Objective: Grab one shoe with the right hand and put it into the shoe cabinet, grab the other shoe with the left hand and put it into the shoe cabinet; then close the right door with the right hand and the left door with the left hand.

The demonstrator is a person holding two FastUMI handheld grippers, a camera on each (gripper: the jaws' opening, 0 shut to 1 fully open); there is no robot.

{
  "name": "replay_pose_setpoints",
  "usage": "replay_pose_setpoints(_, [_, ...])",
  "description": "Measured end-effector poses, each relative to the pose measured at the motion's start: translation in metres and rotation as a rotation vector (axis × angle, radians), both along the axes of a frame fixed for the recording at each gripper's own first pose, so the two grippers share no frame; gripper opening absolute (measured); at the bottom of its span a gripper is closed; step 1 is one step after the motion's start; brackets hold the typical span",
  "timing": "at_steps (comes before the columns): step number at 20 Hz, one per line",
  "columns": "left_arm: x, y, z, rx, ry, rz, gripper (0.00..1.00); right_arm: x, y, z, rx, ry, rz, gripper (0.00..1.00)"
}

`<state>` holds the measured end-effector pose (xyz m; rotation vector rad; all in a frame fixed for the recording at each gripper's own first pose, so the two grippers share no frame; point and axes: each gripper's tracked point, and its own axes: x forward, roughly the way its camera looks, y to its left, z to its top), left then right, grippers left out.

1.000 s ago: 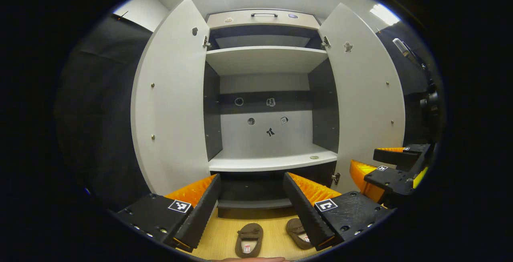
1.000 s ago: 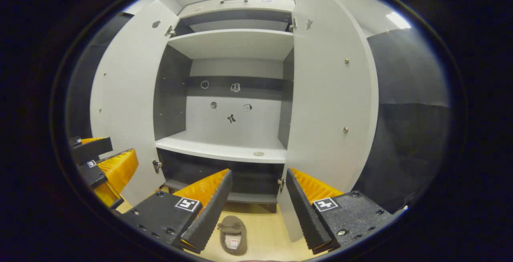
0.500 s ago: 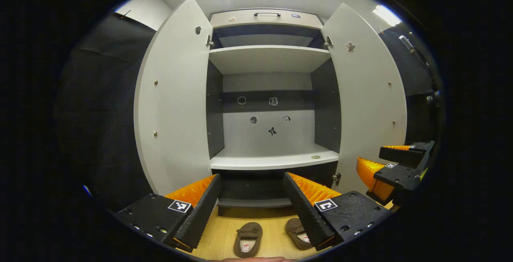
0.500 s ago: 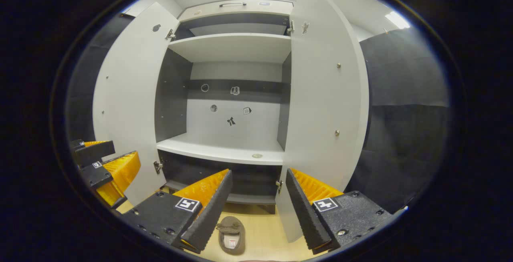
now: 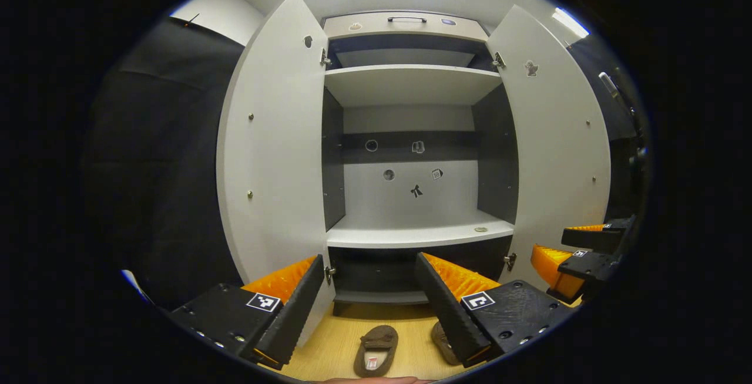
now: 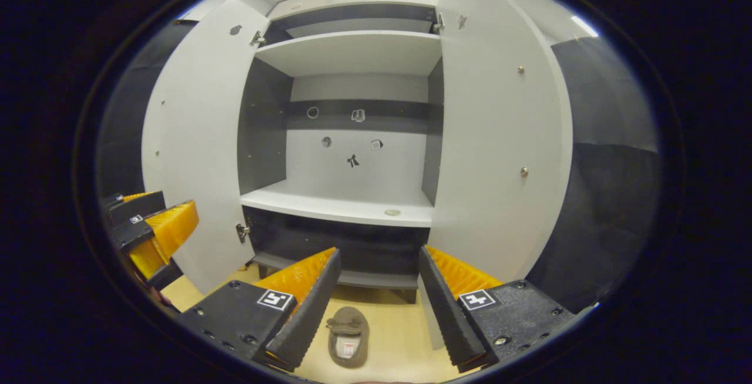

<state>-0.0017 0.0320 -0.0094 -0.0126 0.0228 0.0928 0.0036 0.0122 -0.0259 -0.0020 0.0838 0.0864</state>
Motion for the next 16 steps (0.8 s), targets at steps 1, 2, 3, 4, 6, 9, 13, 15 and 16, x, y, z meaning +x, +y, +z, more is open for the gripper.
replay_pose_setpoints(1, [-0.002,0.002,-0.002,0.005,0.006,0.004,0.96,0.002,0.004,-0.006,-0.004,0.011,0.009,0.88])
replay_pose_setpoints(2, [-0.004,0.004,-0.003,0.012,0.012,0.01,0.96,0.005,0.007,-0.015,-0.011,0.025,0.016,0.88])
replay_pose_setpoints(3, [-0.007,0.005,-0.006,0.017,0.019,0.014,0.96,0.007,0.01,-0.024,-0.016,0.042,0.026,0.88])
replay_pose_setpoints(4, [-0.01,0.007,-0.008,0.023,0.028,0.02,0.96,0.01,0.015,-0.036,-0.02,0.063,0.038,0.88])
replay_pose_setpoints(6, [-0.017,0.01,-0.013,0.031,0.053,0.03,0.96,0.016,0.024,-0.066,-0.037,0.117,0.059,0.89])
replay_pose_setpoints(9, [-0.029,0.015,-0.024,0.048,0.101,0.044,0.96,0.02,0.038,-0.118,-0.07,0.202,0.096,0.88])
replay_pose_setpoints(13, [-0.046,0.027,-0.043,0.105,0.182,0.074,0.96,0.014,0.059,-0.188,-0.099,0.323,0.152,0.88])
replay_pose_setpoints(15, [-0.054,0.032,-0.054,0.124,0.219,0.088,0.96,0.013,0.068,-0.221,-0.115,0.389,0.173,0.87])
replay_pose_setpoints(16, [-0.058,0.035,-0.059,0.127,0.235,0.092,0.96,0.013,0.072,-0.238,-0.128,0.421,0.18,0.87])
